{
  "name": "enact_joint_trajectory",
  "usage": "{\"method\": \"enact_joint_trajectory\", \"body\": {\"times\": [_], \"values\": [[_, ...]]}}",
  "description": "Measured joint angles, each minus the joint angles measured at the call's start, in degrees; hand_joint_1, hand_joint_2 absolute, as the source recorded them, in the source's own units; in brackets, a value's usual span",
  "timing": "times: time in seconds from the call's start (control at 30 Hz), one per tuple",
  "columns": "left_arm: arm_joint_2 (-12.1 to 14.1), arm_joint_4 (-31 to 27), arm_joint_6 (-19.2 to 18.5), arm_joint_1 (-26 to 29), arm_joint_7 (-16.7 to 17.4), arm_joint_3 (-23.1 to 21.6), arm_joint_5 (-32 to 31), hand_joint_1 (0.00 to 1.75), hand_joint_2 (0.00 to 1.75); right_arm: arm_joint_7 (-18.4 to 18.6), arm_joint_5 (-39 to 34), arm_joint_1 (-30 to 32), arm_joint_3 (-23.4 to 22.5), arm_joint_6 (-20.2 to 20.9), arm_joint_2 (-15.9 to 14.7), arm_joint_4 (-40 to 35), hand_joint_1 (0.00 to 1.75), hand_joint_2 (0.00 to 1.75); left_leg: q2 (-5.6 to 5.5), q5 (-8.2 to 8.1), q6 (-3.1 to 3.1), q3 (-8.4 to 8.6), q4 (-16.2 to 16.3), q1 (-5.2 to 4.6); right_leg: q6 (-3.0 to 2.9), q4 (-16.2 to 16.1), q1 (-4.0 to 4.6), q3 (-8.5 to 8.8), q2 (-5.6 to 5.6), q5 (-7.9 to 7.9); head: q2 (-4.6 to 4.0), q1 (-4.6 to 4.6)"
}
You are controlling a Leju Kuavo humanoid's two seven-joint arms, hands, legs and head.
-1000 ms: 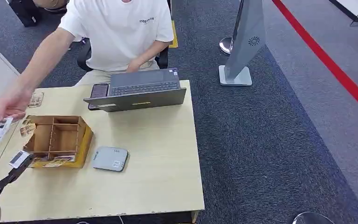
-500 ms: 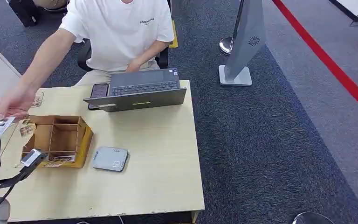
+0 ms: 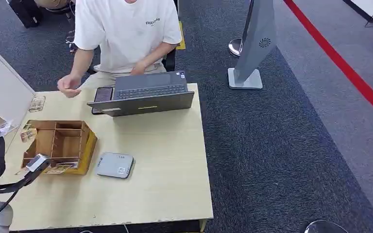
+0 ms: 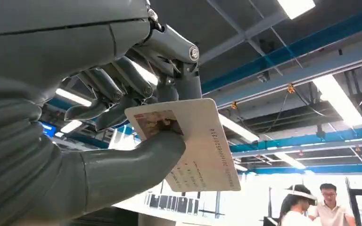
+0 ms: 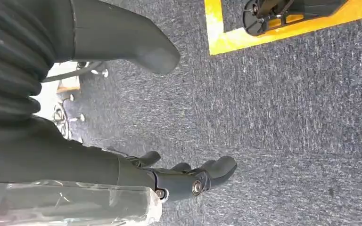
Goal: Pass the card to the sensor for recognition and then transmit it.
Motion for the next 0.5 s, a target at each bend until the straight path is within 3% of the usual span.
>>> {"method": "enact_joint_trajectory", "body": {"times": [0.23, 0.37, 0.5], "values": [[-0.91, -0.52, 0.02, -0.83, -0.41, -2.34, -0.41, 1.75, 1.75, 0.5, -0.44, -0.01, -0.04, -0.74, 0.0, 0.04, 0.0, 1.75, 0.0, 0.0, 0.0, -0.01, 0.01, -0.01, 0.01, 0.0, -0.01, 0.01, 0.0, 0.01, 0.0, 0.0], [-4.37, -5.26, 0.04, 0.88, -2.82, -5.15, -3.25, 1.75, 1.75, 0.81, -0.52, -0.01, -0.11, -1.01, 0.0, 0.04, 0.0, 1.75, -0.01, -0.02, 0.03, -0.01, 0.02, -0.08, 0.02, -0.02, -0.08, 0.01, -0.01, 0.01, 0.0, -0.02], [-7.17, -7.72, 0.04, 2.74, 0.95, -12.51, -9.4, 1.75, 1.75, 0.72, -1.16, -0.03, -0.13, -1.18, 0.02, 0.13, 0.0, 1.75, -0.01, -0.05, 0.08, -0.02, 0.03, -0.11, 0.06, -0.03, -0.11, 0.01, -0.01, 0.02, 0.0, 0.0]]}}
